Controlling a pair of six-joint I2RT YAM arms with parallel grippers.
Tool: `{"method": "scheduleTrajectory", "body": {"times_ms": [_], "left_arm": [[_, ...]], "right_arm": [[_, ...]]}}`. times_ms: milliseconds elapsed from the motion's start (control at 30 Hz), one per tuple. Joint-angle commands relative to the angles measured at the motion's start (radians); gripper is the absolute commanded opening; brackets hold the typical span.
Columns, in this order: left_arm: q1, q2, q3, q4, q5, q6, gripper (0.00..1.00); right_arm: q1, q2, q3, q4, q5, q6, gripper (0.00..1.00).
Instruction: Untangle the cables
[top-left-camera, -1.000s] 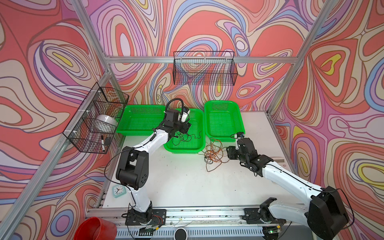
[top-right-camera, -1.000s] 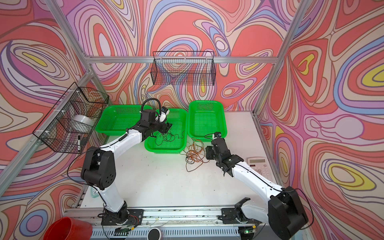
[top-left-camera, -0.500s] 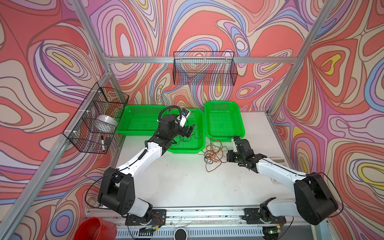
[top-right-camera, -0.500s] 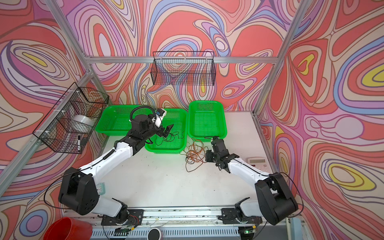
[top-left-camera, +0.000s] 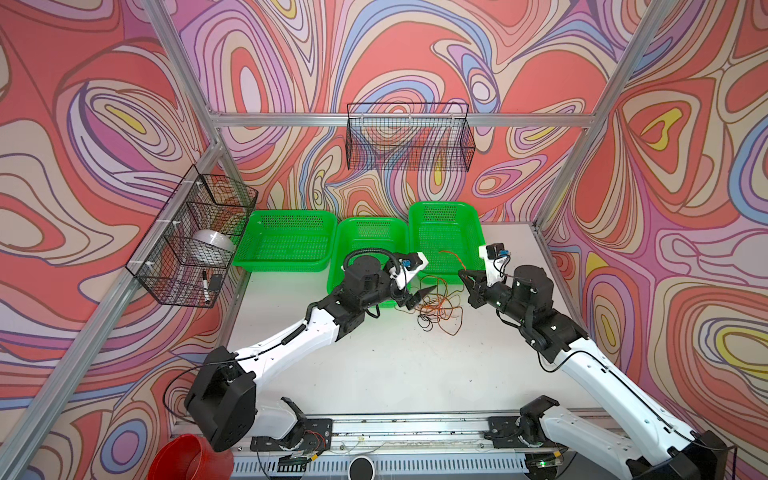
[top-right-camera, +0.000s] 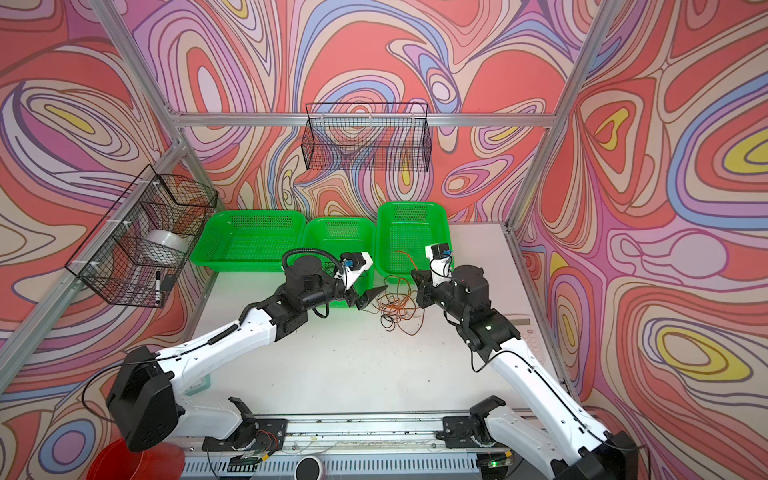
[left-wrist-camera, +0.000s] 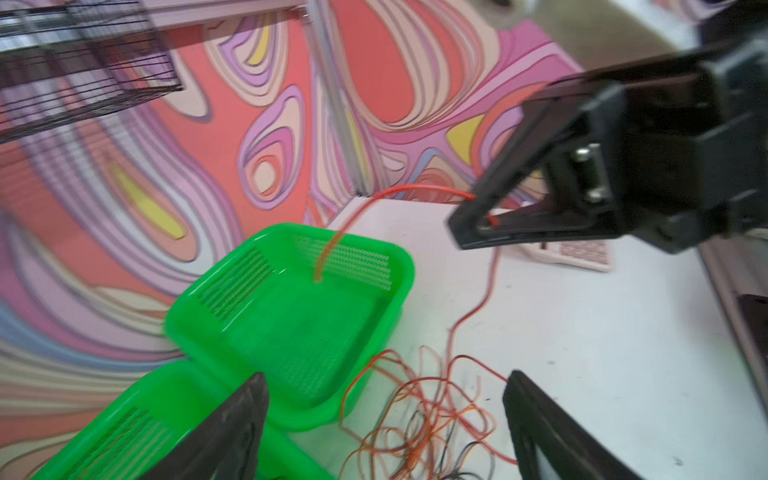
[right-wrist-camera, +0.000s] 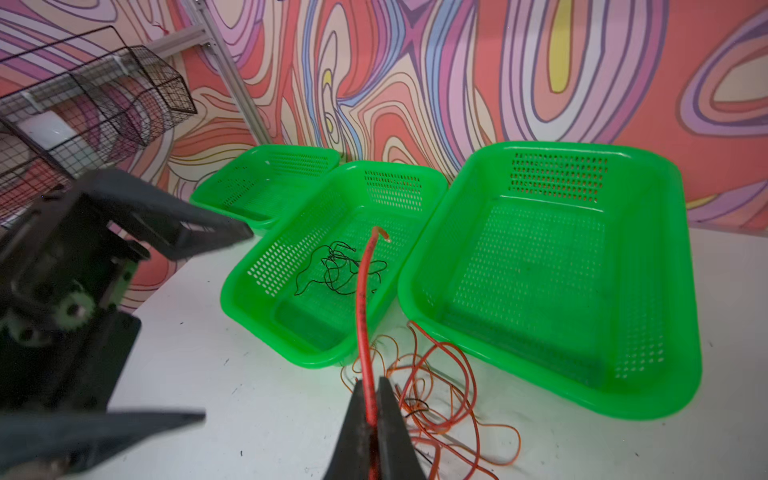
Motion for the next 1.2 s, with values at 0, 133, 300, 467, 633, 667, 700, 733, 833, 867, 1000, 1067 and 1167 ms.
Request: {"method": "scheduleTrajectory", "body": {"times_ms": [0,133,300,467,633,667,700,733,833,867,1000,1067,1167], "left_arm": [[-0.028,0.073,0.011,0.164,0.061,-0.122,0.87],[-0.057,0.138,0.026,0.235,0.112,-0.182,0.83],[-0.092,0.222,0.115,0.206,0.051,-0.165,0.82],[-0.111,0.282,0.192,0.232,0.082,-0.171,0.64],[-0.117,0.280,0.222,0.245,0.063,-0.151,0.00],[-0.117,0.271,0.226,0.243,0.061,-0.147,0.00],[-0.117,0.262,0.229,0.236,0.058,-0.140,0.00],[-0.117,0.249,0.233,0.227,0.048,-0.136,0.00],[-0.116,0.206,0.248,0.203,0.003,-0.114,0.00],[-0.116,0.195,0.252,0.193,-0.008,-0.107,0.00],[-0.117,0.164,0.276,0.171,-0.030,-0.078,0.00],[-0.116,0.155,0.278,0.169,-0.048,-0.067,0.00],[-0.117,0.146,0.300,0.162,-0.048,-0.062,0.00]], "right_arm": [[-0.001,0.011,0.032,0.027,-0.077,-0.037,0.00],[-0.002,-0.008,0.021,0.084,-0.091,-0.036,0.00],[-0.001,-0.016,0.027,0.138,-0.164,-0.025,0.00],[-0.002,-0.011,0.040,0.154,-0.159,-0.034,0.00],[-0.002,-0.013,0.057,0.171,-0.136,-0.035,0.01],[-0.001,-0.017,0.066,0.167,-0.116,-0.035,0.13],[-0.001,-0.024,0.077,0.155,-0.094,-0.045,0.28],[-0.001,-0.035,0.091,0.132,-0.072,-0.070,0.39],[-0.003,-0.097,0.093,0.072,0.034,-0.144,0.61],[-0.004,-0.122,0.082,0.065,0.087,-0.153,0.67],[-0.006,-0.234,0.024,0.011,0.219,-0.183,0.80],[-0.005,-0.284,-0.022,-0.007,0.230,-0.170,0.80],[-0.005,-0.331,-0.117,-0.022,0.161,-0.135,0.78]]}}
